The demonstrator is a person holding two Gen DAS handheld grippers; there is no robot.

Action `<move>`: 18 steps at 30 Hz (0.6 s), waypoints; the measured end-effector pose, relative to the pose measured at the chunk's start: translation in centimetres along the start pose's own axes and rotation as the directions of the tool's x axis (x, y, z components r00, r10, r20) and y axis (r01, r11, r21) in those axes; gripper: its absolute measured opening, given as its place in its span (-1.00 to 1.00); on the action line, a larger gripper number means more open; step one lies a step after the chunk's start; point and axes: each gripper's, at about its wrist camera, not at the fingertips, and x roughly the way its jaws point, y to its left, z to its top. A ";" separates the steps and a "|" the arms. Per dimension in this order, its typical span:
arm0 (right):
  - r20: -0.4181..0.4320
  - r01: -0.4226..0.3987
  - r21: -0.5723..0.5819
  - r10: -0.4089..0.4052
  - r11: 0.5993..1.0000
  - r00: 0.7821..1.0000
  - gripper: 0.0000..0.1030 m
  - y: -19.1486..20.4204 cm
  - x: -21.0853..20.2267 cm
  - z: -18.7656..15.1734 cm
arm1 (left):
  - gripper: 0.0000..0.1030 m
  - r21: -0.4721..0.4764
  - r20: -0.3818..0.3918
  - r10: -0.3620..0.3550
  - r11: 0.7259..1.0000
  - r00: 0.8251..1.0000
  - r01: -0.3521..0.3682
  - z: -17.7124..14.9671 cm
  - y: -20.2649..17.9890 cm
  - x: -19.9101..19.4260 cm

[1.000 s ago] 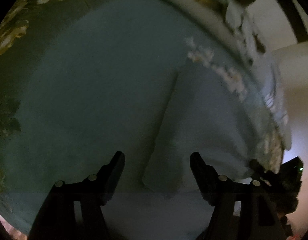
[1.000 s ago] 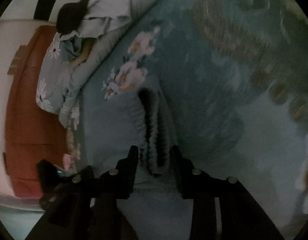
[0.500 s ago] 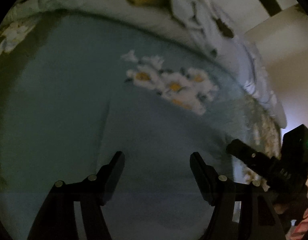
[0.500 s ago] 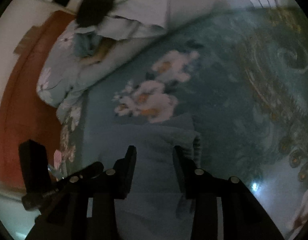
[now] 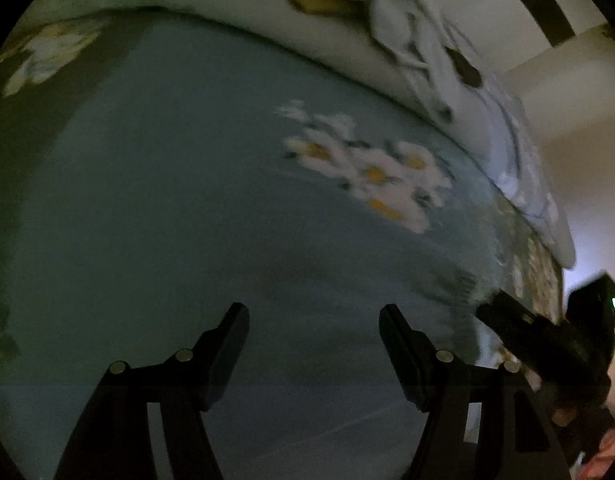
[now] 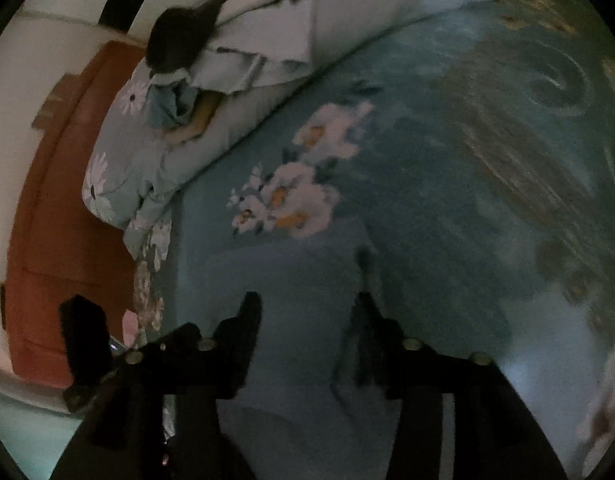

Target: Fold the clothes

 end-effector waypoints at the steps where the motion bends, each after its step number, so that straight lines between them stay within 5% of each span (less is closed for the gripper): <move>1: -0.007 -0.008 0.027 0.008 1.000 1.000 0.01 -0.6 -0.2 -0.4 | 0.39 -0.025 -0.009 0.009 1.000 1.000 -0.009 -0.1 0.9 0.2; 5: -0.058 0.011 0.104 -0.005 0.995 0.998 0.02 -3.0 0.4 -1.9 | 0.39 -0.117 -0.065 0.008 0.993 0.998 -0.016 -0.3 3.8 1.5; 18: -0.071 -0.128 0.282 0.154 0.951 0.985 0.02 -5.8 3.3 -2.0 | 0.50 -0.084 -0.103 -0.084 0.994 0.991 0.075 0.3 3.6 3.1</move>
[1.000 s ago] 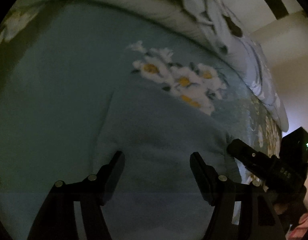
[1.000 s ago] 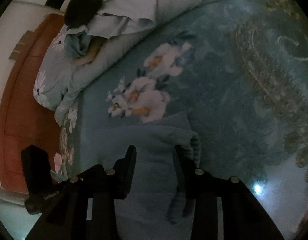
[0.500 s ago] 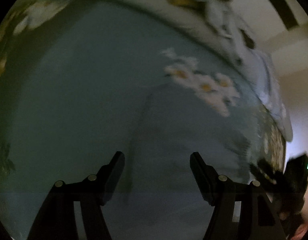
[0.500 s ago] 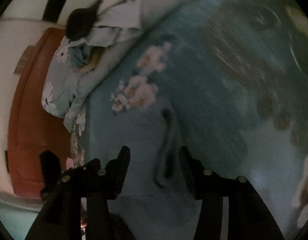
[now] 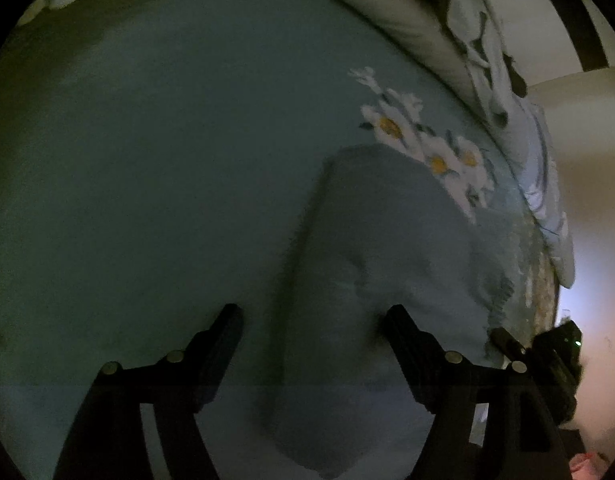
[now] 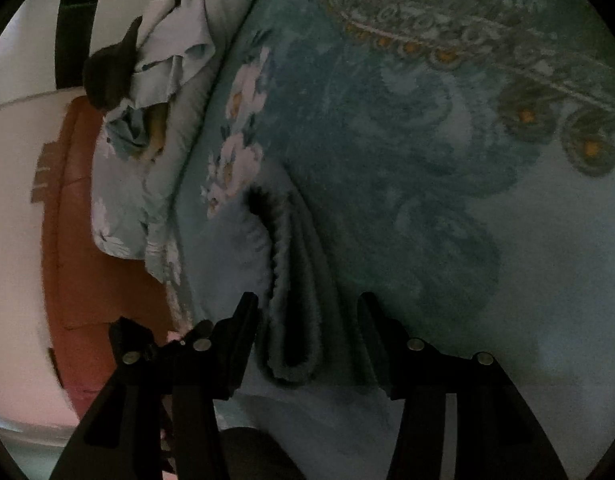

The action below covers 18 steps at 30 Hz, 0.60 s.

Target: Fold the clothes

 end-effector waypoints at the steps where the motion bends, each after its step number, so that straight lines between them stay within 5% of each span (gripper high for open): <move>1: -0.001 -0.010 0.003 0.010 1.000 1.000 0.02 0.0 0.1 0.1 | 0.50 0.003 -0.004 -0.014 1.000 1.000 0.014 0.0 -0.1 0.1; 9: -0.004 -0.037 0.004 0.037 0.999 0.999 -0.01 0.1 0.6 -0.1 | 0.41 0.020 -0.039 -0.075 0.997 0.996 0.076 -0.2 -0.9 0.7; 18: 0.007 0.019 0.029 -0.019 0.999 1.000 -0.34 0.5 0.5 -0.3 | -0.38 -0.069 0.002 -0.032 0.997 0.999 0.032 -0.7 0.0 0.0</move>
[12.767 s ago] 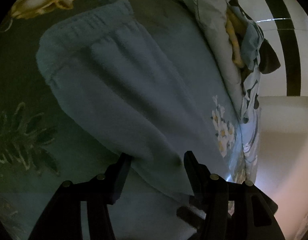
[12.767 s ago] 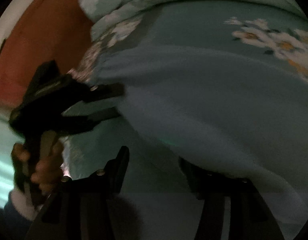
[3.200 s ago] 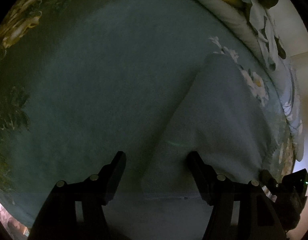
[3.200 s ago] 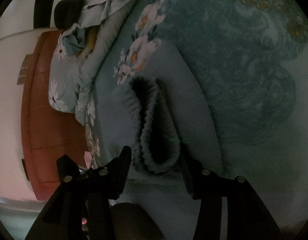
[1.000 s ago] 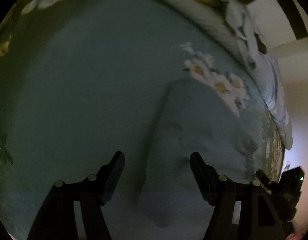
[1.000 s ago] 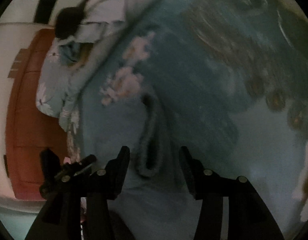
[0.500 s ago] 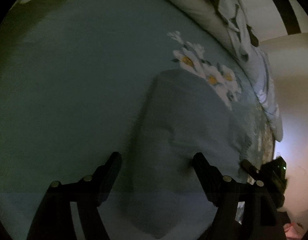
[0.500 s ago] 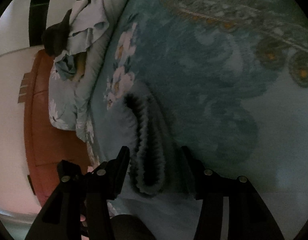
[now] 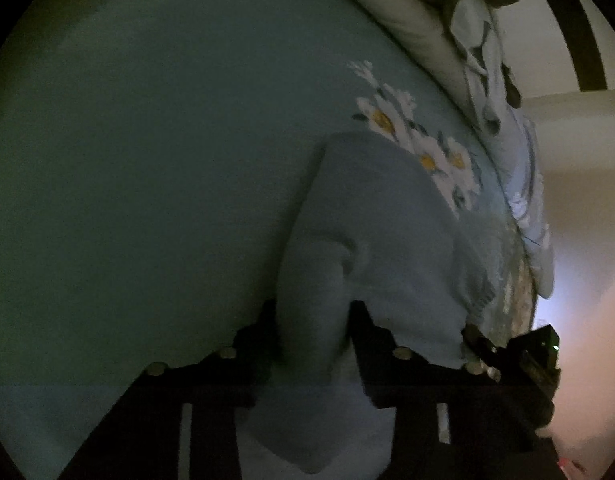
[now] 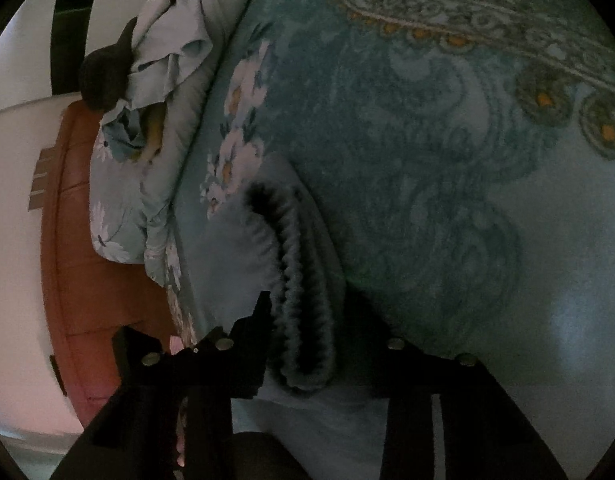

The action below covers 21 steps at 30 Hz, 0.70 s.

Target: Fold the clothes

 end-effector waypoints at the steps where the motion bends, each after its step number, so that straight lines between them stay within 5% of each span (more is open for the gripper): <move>1: 0.002 0.006 0.004 -0.006 1.000 1.000 -0.39 0.0 -0.1 -0.1 | -0.48 0.005 0.013 0.007 1.000 1.000 -0.007 -0.3 -0.4 -0.3; 13: 0.072 -0.048 -0.090 0.055 0.995 0.996 -0.46 3.2 -6.9 -3.8 | -0.57 0.149 0.126 -0.037 0.989 0.991 0.018 -5.5 -5.6 -7.1; 21: 0.175 -0.037 -0.128 0.060 0.991 0.983 -0.46 2.6 -15.4 -5.9 | -0.57 0.329 0.109 -0.085 0.943 0.990 0.045 -8.9 -12.9 -8.5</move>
